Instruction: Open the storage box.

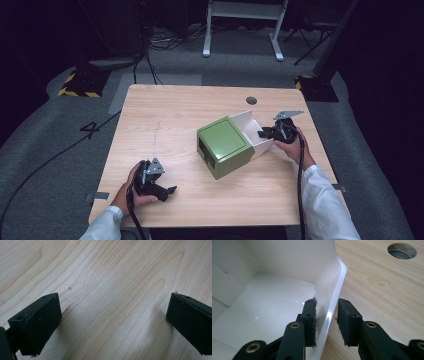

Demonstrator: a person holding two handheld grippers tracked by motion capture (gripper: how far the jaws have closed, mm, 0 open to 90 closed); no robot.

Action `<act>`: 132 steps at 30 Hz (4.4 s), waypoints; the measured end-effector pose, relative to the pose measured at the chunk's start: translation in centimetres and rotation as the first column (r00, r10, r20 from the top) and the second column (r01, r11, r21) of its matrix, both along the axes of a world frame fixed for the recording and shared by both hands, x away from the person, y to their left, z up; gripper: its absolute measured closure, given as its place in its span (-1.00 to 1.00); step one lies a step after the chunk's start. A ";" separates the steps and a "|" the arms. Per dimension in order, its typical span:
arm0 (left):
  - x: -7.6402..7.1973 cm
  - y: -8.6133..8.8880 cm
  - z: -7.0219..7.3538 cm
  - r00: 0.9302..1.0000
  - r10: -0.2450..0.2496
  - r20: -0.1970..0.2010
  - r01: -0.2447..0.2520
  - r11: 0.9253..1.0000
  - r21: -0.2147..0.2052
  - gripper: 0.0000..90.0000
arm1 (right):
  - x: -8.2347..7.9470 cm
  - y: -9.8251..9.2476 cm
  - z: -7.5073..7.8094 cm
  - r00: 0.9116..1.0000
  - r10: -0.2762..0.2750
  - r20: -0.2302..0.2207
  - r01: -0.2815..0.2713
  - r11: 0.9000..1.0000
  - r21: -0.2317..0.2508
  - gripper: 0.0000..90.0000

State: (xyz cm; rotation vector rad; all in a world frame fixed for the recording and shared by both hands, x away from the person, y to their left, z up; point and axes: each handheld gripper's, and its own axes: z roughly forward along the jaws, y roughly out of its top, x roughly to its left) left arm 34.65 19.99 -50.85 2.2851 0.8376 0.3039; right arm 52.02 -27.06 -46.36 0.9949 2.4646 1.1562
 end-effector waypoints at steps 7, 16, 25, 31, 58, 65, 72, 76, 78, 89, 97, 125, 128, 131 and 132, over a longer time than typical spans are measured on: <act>0.0 0.0 0.0 1.000 0.000 0.000 0.000 1.000 0.000 -0.99 | 0.1 -0.2 0.0 1.000 -0.008 0.009 0.008 1.000 -0.006 0.51; 0.0 0.0 0.0 1.000 0.001 0.001 -0.001 1.000 0.000 -0.99 | 0.2 -0.6 0.0 1.000 -0.026 0.016 0.026 1.000 -0.010 0.51; 0.0 0.0 0.0 1.000 0.002 0.000 -0.002 1.000 0.002 -0.99 | 0.3 -1.0 0.0 0.999 -0.040 0.020 0.040 0.999 -0.005 0.50; 0.0 0.0 0.0 1.000 0.002 0.002 -0.002 1.000 0.001 -0.99 | 0.3 -1.2 0.0 0.999 -0.045 0.024 0.045 0.999 -0.013 0.46; 0.0 0.0 0.0 1.000 0.002 0.002 -0.002 1.000 0.002 -0.99 | -1.4 -3.2 4.2 0.975 -0.171 0.141 0.165 0.985 0.054 -0.32; 0.0 0.0 0.0 1.000 0.002 0.002 -0.002 1.000 0.001 -0.99 | -2.7 -4.2 5.8 0.968 -0.166 0.190 0.153 0.985 0.083 -0.41; 0.0 0.0 0.0 1.000 0.002 0.002 -0.002 1.000 0.001 -0.99 | -4.4 -4.9 6.9 0.966 -0.140 0.216 0.126 0.989 0.074 -0.47; 0.0 0.0 0.0 1.000 0.002 0.002 -0.002 1.000 0.001 -0.99 | -5.8 -4.8 7.3 0.967 -0.105 0.230 0.095 0.994 0.056 -0.50; 0.0 0.0 0.0 1.000 0.002 0.002 -0.002 1.000 0.001 -0.99 | -5.9 -4.8 7.3 0.968 -0.100 0.232 0.090 0.995 0.052 -0.50; -0.1 0.0 0.0 1.000 0.004 0.002 -0.004 1.000 0.002 -0.99 | -8.7 -4.5 6.9 0.968 -0.047 0.247 0.044 0.999 0.017 -0.51; -0.1 0.0 0.0 1.000 0.004 0.002 -0.004 1.000 0.002 -0.99 | -10.6 -4.6 5.6 0.971 -0.004 0.241 0.009 1.000 -0.020 -0.51; -0.1 0.0 0.0 1.000 0.004 0.002 -0.004 1.000 0.002 -0.99 | -14.3 -5.8 -0.1 0.989 0.056 0.138 -0.036 0.988 -0.149 -0.53; -0.1 0.0 0.0 1.000 0.004 0.002 -0.004 1.000 0.002 -0.99 | -14.5 -6.5 -0.9 0.992 0.042 0.117 -0.024 0.988 -0.149 -0.53; -0.1 0.0 0.0 1.000 0.004 0.002 -0.004 1.000 0.001 -0.99 | -14.9 -7.3 -1.7 0.995 0.031 0.099 -0.015 0.988 -0.155 -0.53; 0.0 0.0 0.0 1.000 0.004 0.002 -0.004 1.000 0.001 -0.99 | -15.1 -7.7 -2.1 0.995 0.024 0.094 -0.008 0.986 -0.164 -0.53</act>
